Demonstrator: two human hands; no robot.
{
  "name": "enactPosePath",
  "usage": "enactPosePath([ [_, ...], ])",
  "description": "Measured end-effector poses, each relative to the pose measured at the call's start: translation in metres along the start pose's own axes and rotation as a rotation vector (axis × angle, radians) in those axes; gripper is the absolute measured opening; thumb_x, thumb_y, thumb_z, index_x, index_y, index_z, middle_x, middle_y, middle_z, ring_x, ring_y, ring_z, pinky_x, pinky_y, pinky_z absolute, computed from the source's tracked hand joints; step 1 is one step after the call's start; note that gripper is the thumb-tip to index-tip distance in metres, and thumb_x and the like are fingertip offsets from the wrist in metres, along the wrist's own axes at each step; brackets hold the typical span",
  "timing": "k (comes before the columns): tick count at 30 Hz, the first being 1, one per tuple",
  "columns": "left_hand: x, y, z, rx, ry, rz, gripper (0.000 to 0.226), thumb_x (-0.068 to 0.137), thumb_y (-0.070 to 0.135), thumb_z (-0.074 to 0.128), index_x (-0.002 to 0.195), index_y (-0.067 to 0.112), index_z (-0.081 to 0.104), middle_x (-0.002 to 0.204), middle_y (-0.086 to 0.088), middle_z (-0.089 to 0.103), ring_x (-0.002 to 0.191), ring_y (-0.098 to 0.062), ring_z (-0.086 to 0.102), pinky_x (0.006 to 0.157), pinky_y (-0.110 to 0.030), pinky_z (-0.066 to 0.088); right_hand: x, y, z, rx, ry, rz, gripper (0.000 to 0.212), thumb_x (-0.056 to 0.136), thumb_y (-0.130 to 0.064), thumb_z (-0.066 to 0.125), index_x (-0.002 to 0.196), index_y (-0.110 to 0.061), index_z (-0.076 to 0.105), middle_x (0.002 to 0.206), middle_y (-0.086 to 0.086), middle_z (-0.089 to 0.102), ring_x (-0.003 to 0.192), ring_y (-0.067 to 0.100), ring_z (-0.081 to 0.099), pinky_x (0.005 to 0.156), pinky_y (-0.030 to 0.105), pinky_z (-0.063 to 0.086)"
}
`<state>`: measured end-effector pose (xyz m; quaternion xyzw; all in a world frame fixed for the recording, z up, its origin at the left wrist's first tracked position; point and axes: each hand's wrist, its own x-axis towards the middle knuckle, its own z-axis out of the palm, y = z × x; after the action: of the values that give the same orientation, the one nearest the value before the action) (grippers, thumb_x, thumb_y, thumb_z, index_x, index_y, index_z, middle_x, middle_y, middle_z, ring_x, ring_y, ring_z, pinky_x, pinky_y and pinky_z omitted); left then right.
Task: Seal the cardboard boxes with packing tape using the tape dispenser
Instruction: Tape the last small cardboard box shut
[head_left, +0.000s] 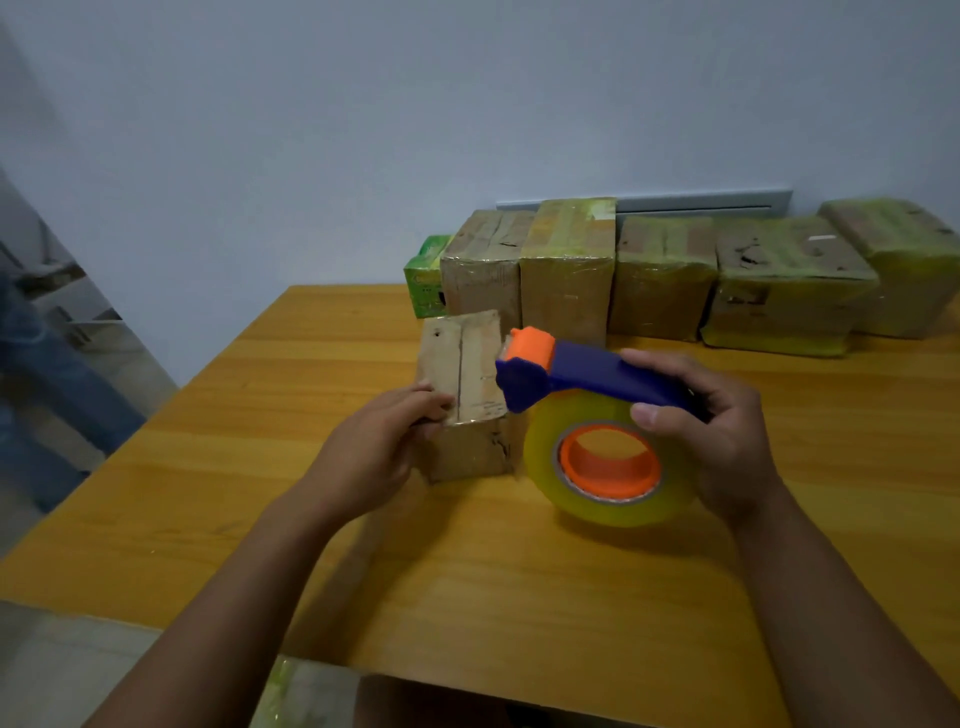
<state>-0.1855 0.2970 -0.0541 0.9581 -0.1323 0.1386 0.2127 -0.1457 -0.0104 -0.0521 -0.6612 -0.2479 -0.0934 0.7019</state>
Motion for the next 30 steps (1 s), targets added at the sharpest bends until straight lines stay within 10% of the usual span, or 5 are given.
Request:
enactPosePath([
  [6, -0.001, -0.003, -0.011, -0.013, -0.039, -0.082, 0.042, 0.096, -0.002, 0.044, 0.123, 0.025, 0.06, 0.14, 0.017, 0.05, 0.14, -0.005, 0.03, 0.115, -0.04, 0.031, -0.001, -0.001, -0.002, 0.029, -0.125, 0.031, 0.043, 0.066, -0.036, 0.068, 0.108, -0.032, 0.073, 0.113, 0.002, 0.067, 0.101, 0.023, 0.063, 0.079, 0.027, 0.052],
  [10, 0.0, 0.048, -0.019, -0.48, 0.227, -0.282, 0.023, 0.101, 0.02, 0.045, 0.108, 0.019, 0.067, 0.1, 0.01, 0.07, 0.091, -0.004, 0.063, 0.078, -0.03, 0.053, -0.002, 0.001, 0.0, 0.049, -0.132, 0.036, 0.043, 0.066, -0.036, 0.068, 0.109, -0.035, 0.073, 0.113, 0.002, 0.067, 0.101, 0.026, 0.063, 0.079, 0.03, 0.053],
  [13, 0.004, 0.083, -0.019, -0.978, 0.017, -0.448, 0.033, 0.101, 0.036, 0.044, 0.09, 0.013, 0.065, 0.071, 0.001, 0.062, 0.066, -0.013, 0.056, 0.061, -0.026, 0.044, -0.003, 0.003, 0.003, 0.066, -0.141, 0.036, 0.044, 0.066, -0.035, 0.069, 0.109, -0.033, 0.073, 0.112, 0.005, 0.067, 0.101, 0.03, 0.063, 0.078, 0.033, 0.054],
  [26, 0.005, 0.084, -0.006, -1.507, -0.105, -0.537, 0.028, 0.09, 0.026, 0.052, 0.11, 0.007, 0.06, 0.077, -0.004, 0.057, 0.061, -0.011, 0.051, 0.053, -0.022, 0.041, -0.004, 0.002, 0.006, 0.113, -0.133, 0.047, 0.041, 0.066, -0.032, 0.07, 0.107, -0.036, 0.074, 0.113, 0.004, 0.067, 0.102, 0.028, 0.064, 0.077, 0.031, 0.055],
  [30, 0.008, 0.073, -0.015, -1.6, -0.143, -0.6, 0.029, 0.085, 0.023, 0.048, 0.081, 0.006, 0.07, 0.075, -0.01, 0.061, 0.062, -0.018, 0.057, 0.054, -0.025, 0.046, -0.004, 0.0, 0.006, 0.084, -0.145, 0.029, 0.042, 0.066, -0.033, 0.07, 0.107, -0.037, 0.073, 0.113, 0.001, 0.067, 0.102, 0.025, 0.063, 0.076, 0.03, 0.055],
])
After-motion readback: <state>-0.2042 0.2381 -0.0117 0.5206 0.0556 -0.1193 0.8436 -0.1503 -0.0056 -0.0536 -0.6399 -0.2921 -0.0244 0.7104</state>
